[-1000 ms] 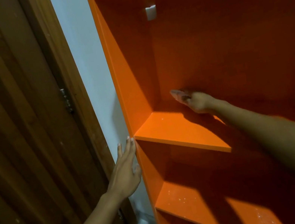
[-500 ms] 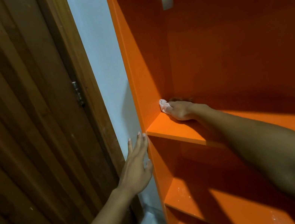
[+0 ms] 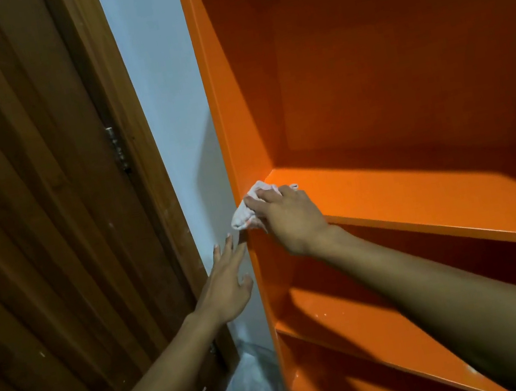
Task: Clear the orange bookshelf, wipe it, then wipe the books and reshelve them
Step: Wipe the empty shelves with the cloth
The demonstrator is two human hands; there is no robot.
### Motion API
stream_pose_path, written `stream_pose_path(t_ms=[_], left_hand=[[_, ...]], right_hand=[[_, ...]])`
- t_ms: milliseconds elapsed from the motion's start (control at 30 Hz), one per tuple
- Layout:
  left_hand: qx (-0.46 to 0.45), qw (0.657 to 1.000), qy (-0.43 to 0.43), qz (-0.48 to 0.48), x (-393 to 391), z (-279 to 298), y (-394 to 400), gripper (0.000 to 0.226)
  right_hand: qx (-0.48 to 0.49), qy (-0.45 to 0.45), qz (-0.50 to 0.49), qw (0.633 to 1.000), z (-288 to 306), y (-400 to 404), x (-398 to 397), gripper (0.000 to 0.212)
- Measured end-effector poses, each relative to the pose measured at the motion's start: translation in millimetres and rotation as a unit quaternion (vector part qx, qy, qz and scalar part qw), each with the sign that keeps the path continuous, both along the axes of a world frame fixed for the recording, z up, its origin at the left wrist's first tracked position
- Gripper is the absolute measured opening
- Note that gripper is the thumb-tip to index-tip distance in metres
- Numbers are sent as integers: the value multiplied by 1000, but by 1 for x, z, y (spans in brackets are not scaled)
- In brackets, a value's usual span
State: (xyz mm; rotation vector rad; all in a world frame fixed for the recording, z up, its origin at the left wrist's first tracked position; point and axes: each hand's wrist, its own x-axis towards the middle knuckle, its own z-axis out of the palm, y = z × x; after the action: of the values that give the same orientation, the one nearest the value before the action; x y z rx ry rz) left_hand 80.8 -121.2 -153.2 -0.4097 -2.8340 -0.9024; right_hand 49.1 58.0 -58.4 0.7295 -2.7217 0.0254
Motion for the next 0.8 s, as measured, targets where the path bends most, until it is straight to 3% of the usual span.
stream_pose_path(t_ms=[367, 633, 800], left_hand=[[-19, 999, 9, -34, -10, -30, -4, 90], [-8, 998, -54, -24, -7, -55, 3, 92], [-9, 996, -86, -11, 10, -86, 26, 96]], right_hand=[[232, 151, 50, 960, -17, 52, 32, 51], [233, 204, 36, 950, -26, 140, 73, 52], [168, 239, 28, 956, -40, 203, 102, 54]])
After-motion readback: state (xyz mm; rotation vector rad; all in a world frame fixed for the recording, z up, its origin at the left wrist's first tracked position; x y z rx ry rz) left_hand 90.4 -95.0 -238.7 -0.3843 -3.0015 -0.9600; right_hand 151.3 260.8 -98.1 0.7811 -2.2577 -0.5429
